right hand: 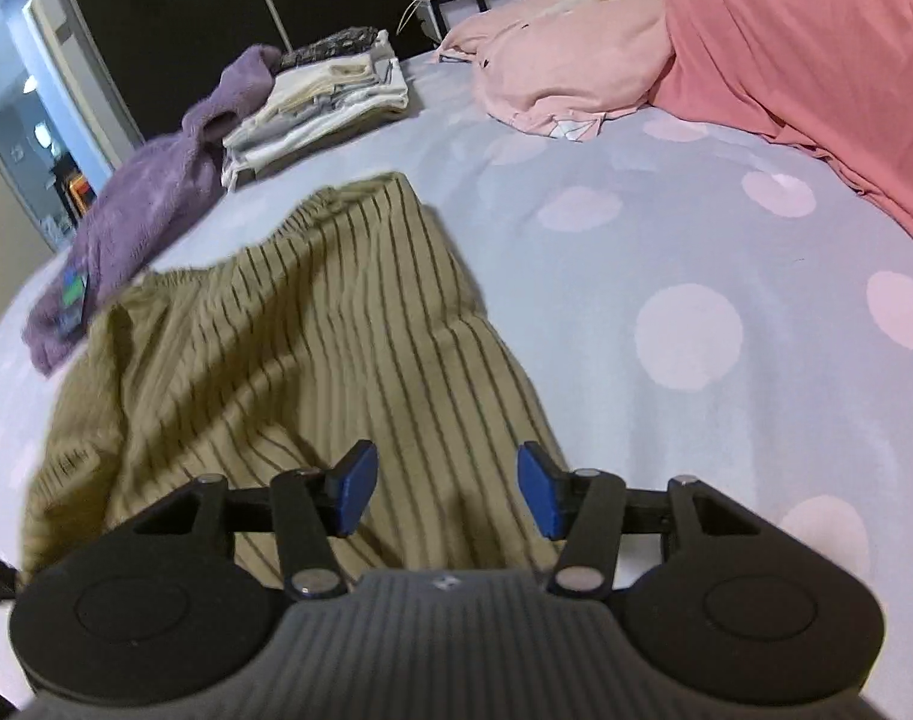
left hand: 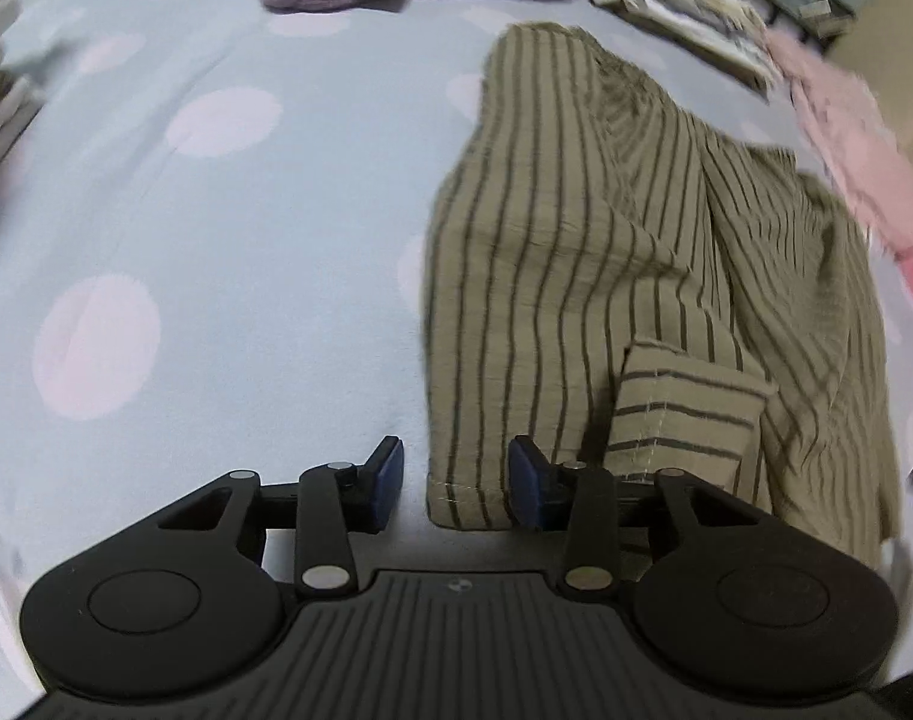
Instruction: Fold clothes
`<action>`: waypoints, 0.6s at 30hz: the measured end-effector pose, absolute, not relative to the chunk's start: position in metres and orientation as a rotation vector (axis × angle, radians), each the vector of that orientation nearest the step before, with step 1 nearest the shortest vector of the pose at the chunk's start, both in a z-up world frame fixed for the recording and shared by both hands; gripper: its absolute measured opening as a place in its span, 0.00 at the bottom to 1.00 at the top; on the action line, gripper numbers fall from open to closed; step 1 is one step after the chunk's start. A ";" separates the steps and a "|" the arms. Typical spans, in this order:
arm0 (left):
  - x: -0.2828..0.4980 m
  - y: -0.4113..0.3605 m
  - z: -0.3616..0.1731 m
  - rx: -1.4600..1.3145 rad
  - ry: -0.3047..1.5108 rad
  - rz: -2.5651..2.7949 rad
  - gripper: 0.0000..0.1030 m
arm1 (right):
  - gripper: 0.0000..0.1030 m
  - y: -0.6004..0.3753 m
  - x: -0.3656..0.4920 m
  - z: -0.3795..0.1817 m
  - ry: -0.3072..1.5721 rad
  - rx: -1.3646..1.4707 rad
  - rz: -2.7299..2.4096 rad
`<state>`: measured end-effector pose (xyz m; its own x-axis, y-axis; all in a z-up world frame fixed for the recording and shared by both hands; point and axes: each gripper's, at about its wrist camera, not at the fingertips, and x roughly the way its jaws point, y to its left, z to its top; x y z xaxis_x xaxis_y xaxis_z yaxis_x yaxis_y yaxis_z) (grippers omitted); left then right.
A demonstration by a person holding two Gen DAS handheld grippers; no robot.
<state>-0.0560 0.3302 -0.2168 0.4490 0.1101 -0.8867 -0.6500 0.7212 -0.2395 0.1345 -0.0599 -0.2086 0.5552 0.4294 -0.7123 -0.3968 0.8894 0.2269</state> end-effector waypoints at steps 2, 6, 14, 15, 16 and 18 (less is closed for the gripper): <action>-0.062 0.330 -0.219 -0.633 0.968 0.507 0.20 | 0.54 -0.061 0.136 -0.213 0.846 -0.034 0.485; -0.074 0.324 -0.227 -0.611 0.880 0.465 0.19 | 0.54 -0.063 0.146 -0.222 0.850 -0.119 0.503; -0.077 0.318 -0.228 -0.660 0.821 0.505 0.09 | 0.47 -0.052 0.136 -0.228 0.919 -0.200 0.554; -0.079 0.318 -0.229 -0.669 0.819 0.512 0.05 | 0.41 -0.049 0.133 -0.228 0.912 -0.220 0.557; -0.081 0.318 -0.230 -0.679 0.818 0.519 0.04 | 0.28 -0.047 0.131 -0.228 0.906 -0.239 0.561; -0.085 0.320 -0.229 -0.707 0.806 0.523 0.02 | 0.19 -0.046 0.130 -0.229 0.908 -0.244 0.565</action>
<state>-0.0847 0.3203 -0.2288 0.5907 0.1543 -0.7920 -0.6600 0.6570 -0.3643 0.1298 -0.0462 -0.2287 0.4836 0.3580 -0.7987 -0.5586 0.8288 0.0333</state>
